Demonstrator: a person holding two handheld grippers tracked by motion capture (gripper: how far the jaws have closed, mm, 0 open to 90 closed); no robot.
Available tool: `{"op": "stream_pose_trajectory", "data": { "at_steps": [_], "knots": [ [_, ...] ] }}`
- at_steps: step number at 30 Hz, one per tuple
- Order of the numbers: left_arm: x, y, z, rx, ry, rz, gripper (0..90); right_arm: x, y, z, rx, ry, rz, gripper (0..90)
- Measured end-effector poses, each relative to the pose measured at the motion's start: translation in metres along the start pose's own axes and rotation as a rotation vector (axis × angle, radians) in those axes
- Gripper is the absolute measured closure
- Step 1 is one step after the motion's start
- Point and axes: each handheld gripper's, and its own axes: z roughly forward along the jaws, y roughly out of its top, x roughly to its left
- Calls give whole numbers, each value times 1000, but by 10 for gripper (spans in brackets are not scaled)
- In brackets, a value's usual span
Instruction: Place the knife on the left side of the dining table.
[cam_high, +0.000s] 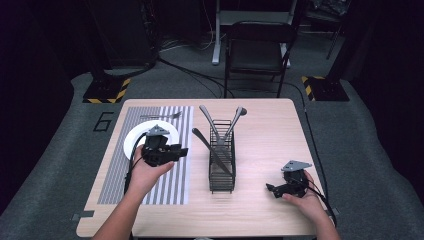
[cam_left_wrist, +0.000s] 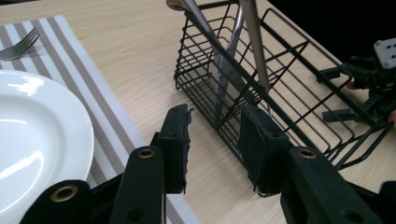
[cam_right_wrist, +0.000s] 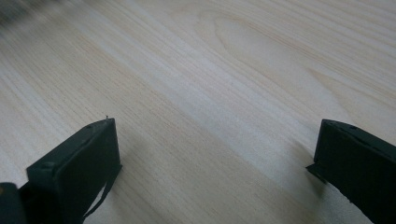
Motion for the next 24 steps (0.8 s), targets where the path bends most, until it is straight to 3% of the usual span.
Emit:
{"op": "stream_pose_trajectory", "data": {
  "at_steps": [16, 24],
  "knots": [
    [-8, 25, 1, -17, -18, 19, 635, 0, 0, 0, 0, 0, 1, 0],
    [-9, 34, 5, -28, -20, 6, 635, 0, 0, 0, 0, 0, 0, 0]
  ]
}}
